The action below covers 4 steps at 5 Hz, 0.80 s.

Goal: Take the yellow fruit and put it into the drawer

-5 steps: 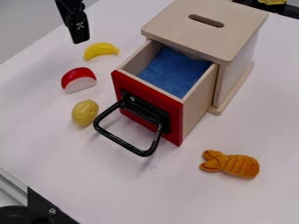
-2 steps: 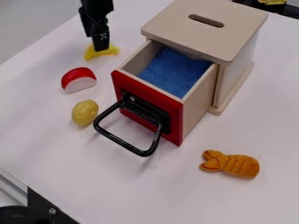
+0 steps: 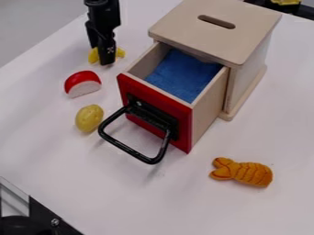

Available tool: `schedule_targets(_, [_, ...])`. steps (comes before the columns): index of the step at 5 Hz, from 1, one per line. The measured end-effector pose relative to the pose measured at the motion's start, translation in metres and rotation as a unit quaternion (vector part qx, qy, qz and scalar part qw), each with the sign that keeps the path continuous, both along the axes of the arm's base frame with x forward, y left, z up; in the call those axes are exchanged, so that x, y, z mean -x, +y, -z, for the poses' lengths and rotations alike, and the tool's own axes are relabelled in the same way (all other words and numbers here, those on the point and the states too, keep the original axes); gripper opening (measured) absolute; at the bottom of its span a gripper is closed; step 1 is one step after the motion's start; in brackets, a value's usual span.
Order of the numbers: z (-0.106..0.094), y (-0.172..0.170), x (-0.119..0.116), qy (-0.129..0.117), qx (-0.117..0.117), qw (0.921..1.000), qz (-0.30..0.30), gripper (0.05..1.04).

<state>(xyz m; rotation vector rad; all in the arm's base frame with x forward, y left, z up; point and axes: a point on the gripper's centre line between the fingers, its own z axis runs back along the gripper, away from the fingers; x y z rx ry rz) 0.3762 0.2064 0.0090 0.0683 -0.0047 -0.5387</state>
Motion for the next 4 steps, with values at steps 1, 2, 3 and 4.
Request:
schedule_targets(1, [0.002,-0.001,0.0,0.002,0.0,1.0,0.001,0.684])
schedule_targets(2, [0.001,-0.002,-0.001,-0.002,0.002,1.0,0.0,0.414])
schedule_targets(3, [-0.001,-0.002,0.006,0.008,-0.008,0.9999,0.006,0.394])
schedule_targets(4, [-0.039,-0.002,0.009,0.007,-0.058,0.9983,0.01,0.394])
